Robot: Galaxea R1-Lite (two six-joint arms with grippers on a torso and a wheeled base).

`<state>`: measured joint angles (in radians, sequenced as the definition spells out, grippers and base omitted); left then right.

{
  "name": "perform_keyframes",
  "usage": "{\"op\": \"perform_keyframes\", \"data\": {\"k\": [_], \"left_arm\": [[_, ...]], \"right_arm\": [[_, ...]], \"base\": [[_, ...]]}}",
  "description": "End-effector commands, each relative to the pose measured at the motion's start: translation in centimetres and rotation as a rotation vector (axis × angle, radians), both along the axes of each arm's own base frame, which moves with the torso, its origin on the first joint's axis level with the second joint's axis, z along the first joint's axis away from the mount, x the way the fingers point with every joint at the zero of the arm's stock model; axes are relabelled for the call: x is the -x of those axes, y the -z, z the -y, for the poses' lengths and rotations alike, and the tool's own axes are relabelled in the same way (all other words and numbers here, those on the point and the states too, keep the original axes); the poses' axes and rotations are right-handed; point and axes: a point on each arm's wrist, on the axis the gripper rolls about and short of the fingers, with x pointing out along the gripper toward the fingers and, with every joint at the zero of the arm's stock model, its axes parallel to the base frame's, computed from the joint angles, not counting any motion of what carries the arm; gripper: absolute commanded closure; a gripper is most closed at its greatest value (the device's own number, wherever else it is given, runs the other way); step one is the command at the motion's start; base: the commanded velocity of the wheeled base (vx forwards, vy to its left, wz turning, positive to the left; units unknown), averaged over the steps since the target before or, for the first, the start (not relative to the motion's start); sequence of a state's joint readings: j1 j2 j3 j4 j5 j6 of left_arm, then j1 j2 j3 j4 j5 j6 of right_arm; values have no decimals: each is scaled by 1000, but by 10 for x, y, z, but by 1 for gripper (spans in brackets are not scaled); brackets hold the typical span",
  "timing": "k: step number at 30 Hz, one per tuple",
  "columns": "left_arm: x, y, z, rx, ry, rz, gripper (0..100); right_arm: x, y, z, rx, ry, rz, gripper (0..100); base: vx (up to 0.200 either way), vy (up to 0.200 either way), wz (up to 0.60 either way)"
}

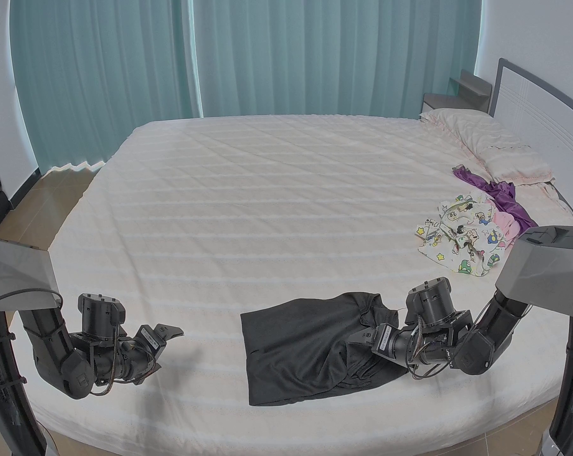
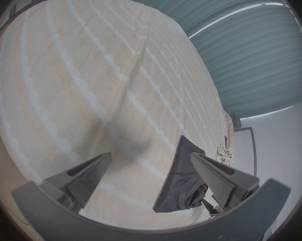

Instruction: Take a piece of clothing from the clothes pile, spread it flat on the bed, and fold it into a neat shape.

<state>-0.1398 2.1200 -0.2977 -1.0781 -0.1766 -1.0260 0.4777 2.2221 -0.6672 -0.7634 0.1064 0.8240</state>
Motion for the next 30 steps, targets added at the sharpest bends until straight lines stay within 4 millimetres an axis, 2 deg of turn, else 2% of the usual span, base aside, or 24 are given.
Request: {"op": "perform_keyframes", "data": {"k": [1, 4, 5, 19, 24, 30], "left_arm": [[0, 0, 0, 0, -1, -1, 0], [0, 0, 0, 0, -1, -1, 0], [0, 0, 0, 0, -1, -1, 0], [0, 0, 0, 0, -2, 0, 0], [0, 0, 0, 0, -1, -1, 0], [0, 0, 0, 1, -2, -2, 0]], "right_arm": [[6, 10, -8, 20, -29, -24, 0], [6, 12, -10, 18, -34, -20, 0], [6, 11, -9, 15, -32, -16, 100], [20, 15, 3, 135, -53, -12, 100], [23, -6, 21, 156, -61, 37, 100], [21, -11, 44, 156, -105, 23, 100]], "base": [[0, 0, 0], [0, 0, 0], [0, 0, 0], [0, 0, 0], [0, 0, 0], [0, 0, 0]]}}
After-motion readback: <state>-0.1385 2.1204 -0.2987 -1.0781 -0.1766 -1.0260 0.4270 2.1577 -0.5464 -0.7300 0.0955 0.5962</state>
